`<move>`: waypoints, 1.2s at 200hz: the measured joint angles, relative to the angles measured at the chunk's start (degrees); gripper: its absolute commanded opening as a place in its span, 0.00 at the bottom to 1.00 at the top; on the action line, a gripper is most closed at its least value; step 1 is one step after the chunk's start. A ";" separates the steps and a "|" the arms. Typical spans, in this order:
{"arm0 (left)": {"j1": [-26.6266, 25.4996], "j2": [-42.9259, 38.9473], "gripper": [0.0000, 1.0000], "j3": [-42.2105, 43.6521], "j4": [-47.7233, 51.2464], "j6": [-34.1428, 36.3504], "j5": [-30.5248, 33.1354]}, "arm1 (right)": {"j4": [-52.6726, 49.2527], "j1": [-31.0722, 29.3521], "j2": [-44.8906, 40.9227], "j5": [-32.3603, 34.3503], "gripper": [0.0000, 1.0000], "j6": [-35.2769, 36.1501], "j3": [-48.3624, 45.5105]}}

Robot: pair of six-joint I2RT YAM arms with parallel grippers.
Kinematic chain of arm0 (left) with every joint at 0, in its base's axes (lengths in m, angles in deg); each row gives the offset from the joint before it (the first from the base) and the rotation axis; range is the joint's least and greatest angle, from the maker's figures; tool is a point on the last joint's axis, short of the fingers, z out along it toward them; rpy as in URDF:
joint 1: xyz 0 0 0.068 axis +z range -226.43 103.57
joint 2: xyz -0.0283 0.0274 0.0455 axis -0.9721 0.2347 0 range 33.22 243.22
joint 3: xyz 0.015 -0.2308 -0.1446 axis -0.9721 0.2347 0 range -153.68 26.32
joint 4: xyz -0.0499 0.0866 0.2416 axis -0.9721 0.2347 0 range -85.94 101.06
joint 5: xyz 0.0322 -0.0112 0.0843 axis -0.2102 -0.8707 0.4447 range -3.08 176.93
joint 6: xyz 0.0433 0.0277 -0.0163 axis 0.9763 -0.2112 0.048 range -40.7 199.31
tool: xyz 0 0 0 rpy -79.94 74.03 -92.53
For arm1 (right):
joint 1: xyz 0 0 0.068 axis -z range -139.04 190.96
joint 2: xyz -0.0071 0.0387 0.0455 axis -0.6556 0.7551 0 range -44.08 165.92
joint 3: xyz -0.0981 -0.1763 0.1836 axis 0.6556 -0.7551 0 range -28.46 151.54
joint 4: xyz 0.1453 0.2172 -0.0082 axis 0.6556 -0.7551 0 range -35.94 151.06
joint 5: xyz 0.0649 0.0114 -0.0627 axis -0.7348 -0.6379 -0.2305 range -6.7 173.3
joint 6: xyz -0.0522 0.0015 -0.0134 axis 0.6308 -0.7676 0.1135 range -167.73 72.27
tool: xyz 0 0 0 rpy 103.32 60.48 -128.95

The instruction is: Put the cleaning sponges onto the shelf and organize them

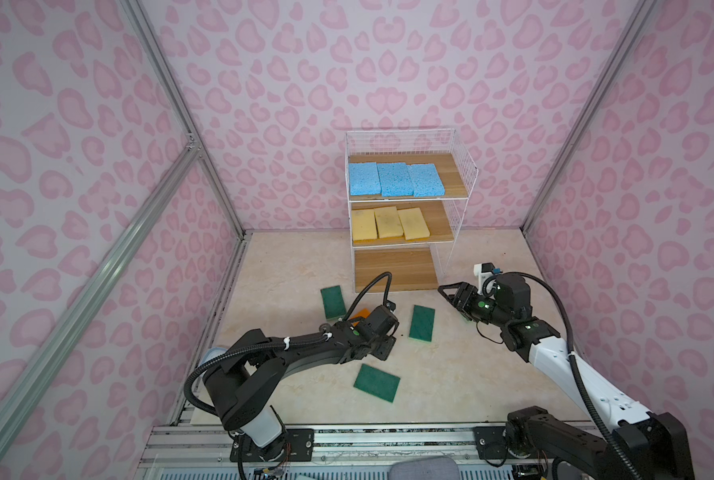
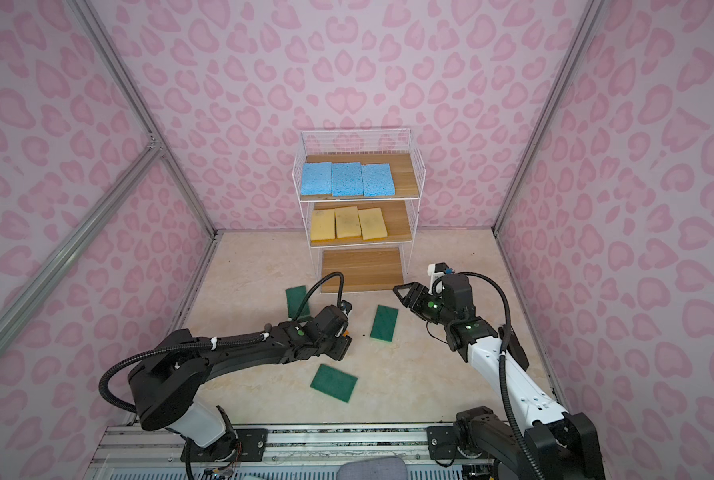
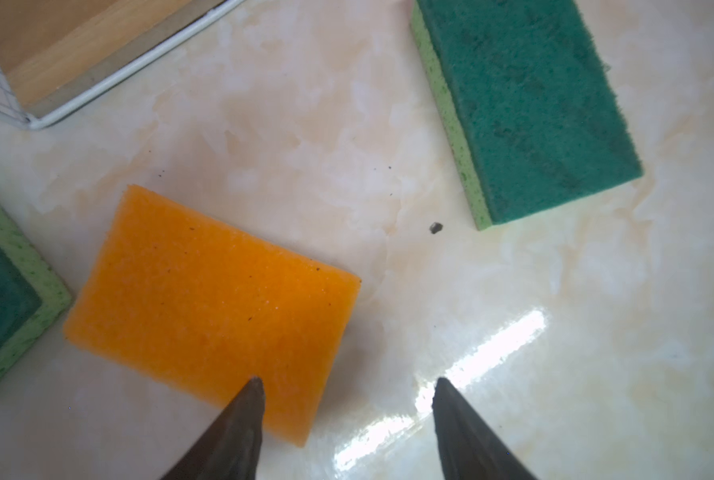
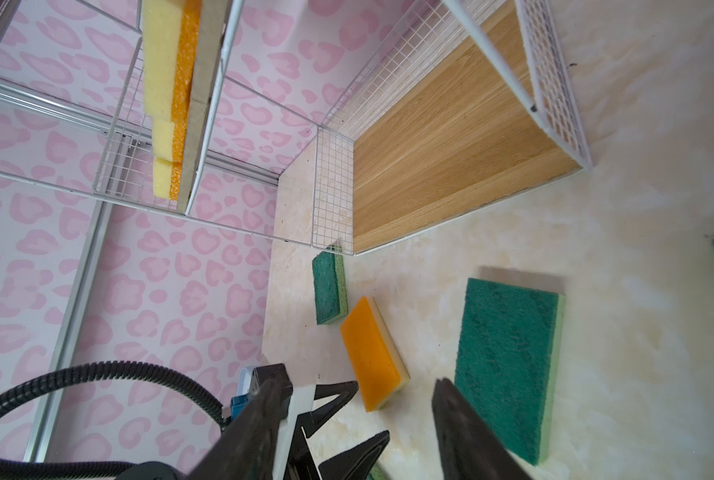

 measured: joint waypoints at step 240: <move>8.22 -10.14 0.04 -7.23 2.95 -5.16 -10.36 | 1.05 3.91 -2.10 -6.45 0.77 0.63 -0.76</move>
